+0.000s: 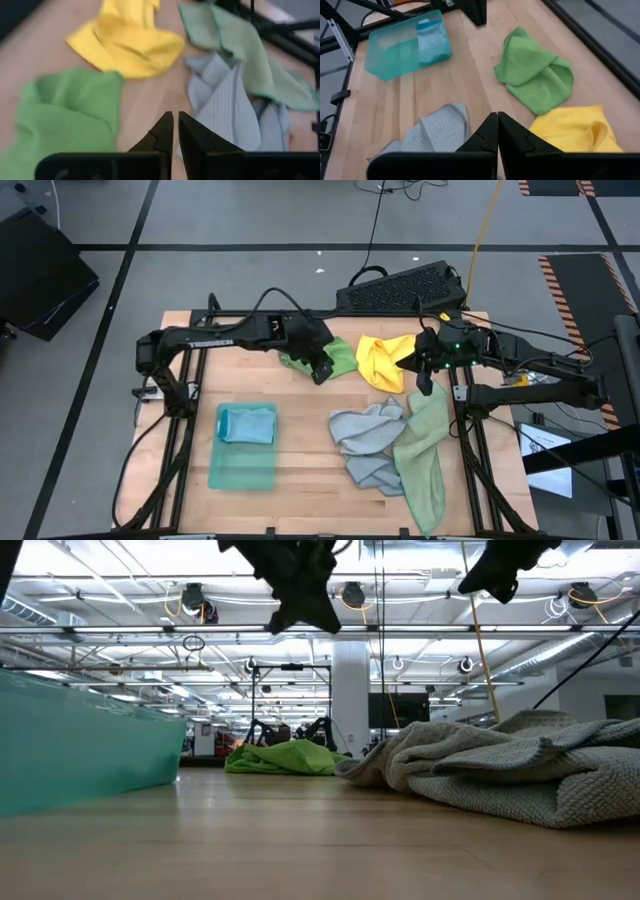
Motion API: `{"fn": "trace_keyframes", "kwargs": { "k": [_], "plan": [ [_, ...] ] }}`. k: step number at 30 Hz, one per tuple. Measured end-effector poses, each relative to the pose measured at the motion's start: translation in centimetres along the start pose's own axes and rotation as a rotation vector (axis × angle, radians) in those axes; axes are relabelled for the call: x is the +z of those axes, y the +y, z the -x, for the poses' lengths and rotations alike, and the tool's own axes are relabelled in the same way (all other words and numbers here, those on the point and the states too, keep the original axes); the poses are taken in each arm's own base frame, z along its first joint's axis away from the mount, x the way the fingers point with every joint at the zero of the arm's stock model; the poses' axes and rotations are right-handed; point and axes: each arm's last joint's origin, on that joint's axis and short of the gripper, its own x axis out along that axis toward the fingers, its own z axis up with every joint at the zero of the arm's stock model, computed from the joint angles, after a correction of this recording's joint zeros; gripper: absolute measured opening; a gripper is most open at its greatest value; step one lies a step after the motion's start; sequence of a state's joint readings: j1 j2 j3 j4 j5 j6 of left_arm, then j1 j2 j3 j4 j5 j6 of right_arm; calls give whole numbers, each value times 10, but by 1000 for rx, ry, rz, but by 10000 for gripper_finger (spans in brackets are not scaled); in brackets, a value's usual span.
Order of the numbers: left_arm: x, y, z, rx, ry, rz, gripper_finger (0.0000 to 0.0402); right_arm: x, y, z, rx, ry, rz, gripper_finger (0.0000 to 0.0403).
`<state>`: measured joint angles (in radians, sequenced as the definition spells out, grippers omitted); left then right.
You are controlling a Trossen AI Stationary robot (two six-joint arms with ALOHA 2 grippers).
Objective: Fold microfiber towels
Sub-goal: Fold the green microfiber cloth
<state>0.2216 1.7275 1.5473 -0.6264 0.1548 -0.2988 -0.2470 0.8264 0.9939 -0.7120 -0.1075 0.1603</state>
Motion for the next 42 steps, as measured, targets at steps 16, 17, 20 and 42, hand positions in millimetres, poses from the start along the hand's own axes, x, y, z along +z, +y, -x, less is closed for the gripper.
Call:
{"fn": "trace_keyframes", "kwargs": {
  "k": [16,17,20,42],
  "plan": [
    [-22,5,-32,159,214,-509,225,-2,-1,-1,-8,27,21,0],
    [-25,8,-38,164,245,-540,230,-2,-1,-1,-9,27,21,0],
    [-31,18,-52,168,321,-590,242,-2,-1,-1,-9,28,17,0],
    [-68,53,-129,176,578,-674,158,6,0,-1,4,-50,-61,0]
  ]
}}
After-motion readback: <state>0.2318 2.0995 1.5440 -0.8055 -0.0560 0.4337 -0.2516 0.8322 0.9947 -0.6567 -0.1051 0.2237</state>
